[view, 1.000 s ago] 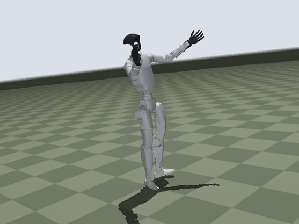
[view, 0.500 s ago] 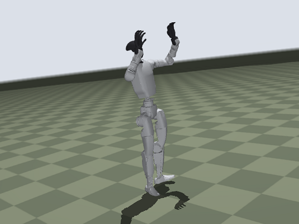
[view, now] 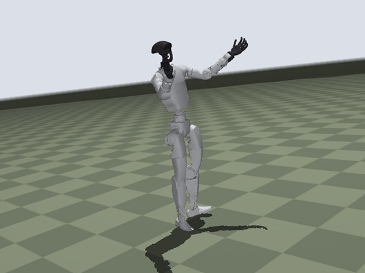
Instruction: In place motions
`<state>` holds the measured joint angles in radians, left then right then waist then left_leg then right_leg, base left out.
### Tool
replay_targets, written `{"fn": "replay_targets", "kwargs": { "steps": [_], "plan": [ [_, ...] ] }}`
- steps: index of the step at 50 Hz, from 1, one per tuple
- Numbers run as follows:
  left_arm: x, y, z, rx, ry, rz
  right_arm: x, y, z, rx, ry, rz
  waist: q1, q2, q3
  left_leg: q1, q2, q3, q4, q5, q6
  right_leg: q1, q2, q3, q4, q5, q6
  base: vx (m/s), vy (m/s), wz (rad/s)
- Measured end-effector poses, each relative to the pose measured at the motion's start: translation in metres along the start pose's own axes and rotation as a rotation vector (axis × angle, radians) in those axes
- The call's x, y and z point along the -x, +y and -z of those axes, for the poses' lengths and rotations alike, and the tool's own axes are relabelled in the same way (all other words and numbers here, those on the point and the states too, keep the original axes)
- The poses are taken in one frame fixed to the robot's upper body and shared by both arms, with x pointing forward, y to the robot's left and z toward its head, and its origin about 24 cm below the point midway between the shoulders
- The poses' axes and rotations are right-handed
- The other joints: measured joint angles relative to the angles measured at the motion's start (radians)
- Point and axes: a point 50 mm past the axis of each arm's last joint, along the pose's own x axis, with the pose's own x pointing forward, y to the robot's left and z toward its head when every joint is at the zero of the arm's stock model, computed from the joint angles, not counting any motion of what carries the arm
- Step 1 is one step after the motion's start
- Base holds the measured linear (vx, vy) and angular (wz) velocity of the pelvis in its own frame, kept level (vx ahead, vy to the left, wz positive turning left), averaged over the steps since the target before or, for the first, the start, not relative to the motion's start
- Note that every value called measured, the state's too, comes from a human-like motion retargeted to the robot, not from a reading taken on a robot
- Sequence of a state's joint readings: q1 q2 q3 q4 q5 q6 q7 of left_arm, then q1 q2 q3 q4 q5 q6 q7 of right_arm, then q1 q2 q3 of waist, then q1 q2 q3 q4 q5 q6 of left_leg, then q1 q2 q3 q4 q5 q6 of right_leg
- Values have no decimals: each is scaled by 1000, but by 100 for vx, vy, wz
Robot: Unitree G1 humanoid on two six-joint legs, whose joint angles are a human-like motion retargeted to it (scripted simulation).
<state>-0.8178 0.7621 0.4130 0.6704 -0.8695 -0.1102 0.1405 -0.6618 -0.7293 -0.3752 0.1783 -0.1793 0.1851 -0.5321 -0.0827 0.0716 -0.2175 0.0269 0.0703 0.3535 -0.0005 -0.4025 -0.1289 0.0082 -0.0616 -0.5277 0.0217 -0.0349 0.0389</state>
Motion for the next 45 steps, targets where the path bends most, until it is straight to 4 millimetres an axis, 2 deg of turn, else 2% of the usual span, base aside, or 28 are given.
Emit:
{"fn": "replay_targets", "kwargs": {
  "steps": [3, 5, 8, 11, 16, 20, 22, 25, 28, 30, 32, 35, 38, 40, 42, 45],
  "plan": [
    [1, 3, -35, -220, -239, -103, -4, -3, -17, 67, -116, 19, -1, 1, 3, 0, 0, 3, -1, 0, 0, -3, 1, 5, 0, 1, -1, 0, 0, 0],
    [3, -8, -59, -413, -396, -97, -5, -3, -34, 109, -217, 17, -2, 0, 5, -1, 1, 4, -1, 0, 0, -6, 1, 7, 0, 2, -1, 0, 0, 0],
    [11, -44, -85, -616, -626, 30, -3, -1, -70, 163, -435, -9, -3, 0, 3, -5, 1, 6, -2, 1, -1, -11, 1, 9, 1, 4, -2, 0, 0, 0],
    [28, -88, -103, -778, -876, 221, 6, -2, -114, 222, -699, -5, -3, 2, 0, -9, 3, 8, -3, 1, -2, -18, 2, 11, 2, 5, -2, 0, 0, 0],
    [67, -152, -115, -1151, -1351, 509, 46, -5, -183, 308, -1181, 35, -1, 5, -4, -15, 4, 9, -3, 1, -2, -26, 3, 14, 2, 7, -3, 0, 0, 0],
    [85, -178, -110, -1307, -1628, 443, 86, -15, -222, 350, -1497, 106, -3, 7, -4, -16, 4, 7, -3, 1, -2, -25, 3, 11, 2, 7, -3, 0, 0, 0],
    [92, -183, -111, -1309, -1729, 394, 96, -24, -230, 329, -1562, 203, -4, 9, 2, -15, 5, 6, -2, 1, -2, -23, 4, 10, 3, 7, -3, 0, 0, 0],
    [94, -179, -110, -1252, -1742, 369, 91, -28, -227, 275, -1522, 252, -6, 12, 15, -13, 6, 6, -1, 0, -2, -21, 5, 10, 3, 8, -3, 0, 0, 0],
    [81, -163, -107, -1178, -1551, 328, 66, -21, -206, 279, -1320, 173, -8, 13, 15, -16, 6, 5, 0, 1, -2, -23, 4, 10, 3, 9, -2, 0, 0, 0],
    [67, -148, -104, -1134, -1375, 274, 47, -17, -185, 299, -1164, 138, -7, 10, 10, -20, 5, 4, 0, 2, -2, -26, 2, 8, 2, 9, -2, 0, 0, 0],
    [51, -132, -93, -1059, -1127, 222, 31, -12, -159, 315, -998, 113, -4, 7, 3, -25, 4, 3, 1, 3, -2, -28, 1, 6, 2, 9, -2, 0, 0, 0],
    [31, -115, -63, -915, -715, 224, 15, 3, -116, 288, -720, 44, -1, 0, -8, -27, 2, 0, 1, 4, -2, -27, -1, 3, 2, 9, -2, 0, 0, 0],
    [21, -104, -31, -743, -376, 282, 12, 20, -85, 173, -471, -71, 0, -3, -8, -22, 2, -1, 2, 4, -1, -22, -2, 1, 2, 8, -2, 0, 0, 0],
    [21, -102, -9, -593, -196, 304, 16, 30, -75, 66, -368, -150, -3, -4, -6, -17, 1, -1, 2, 4, -1, -17, -2, 1, 2, 8, -2, 0, 0, 0],
    [21, -104, 1, -438, -108, 348, 20, 33, -75, -33, -336, -182, -3, -3, -5, -16, 1, -2, 2, 5, 0, -15, -2, 0, 2, 8, -2, 0, 0, 0],
    [22, -108, -16, -350, -220, 446, 23, 29, -85, -115, -388, -151, -3, -1, -7, -19, 2, 0, 1, 5, -1, -19, -1, 0, 2, 8, -2, 0, 0, 0]
  ]
}}
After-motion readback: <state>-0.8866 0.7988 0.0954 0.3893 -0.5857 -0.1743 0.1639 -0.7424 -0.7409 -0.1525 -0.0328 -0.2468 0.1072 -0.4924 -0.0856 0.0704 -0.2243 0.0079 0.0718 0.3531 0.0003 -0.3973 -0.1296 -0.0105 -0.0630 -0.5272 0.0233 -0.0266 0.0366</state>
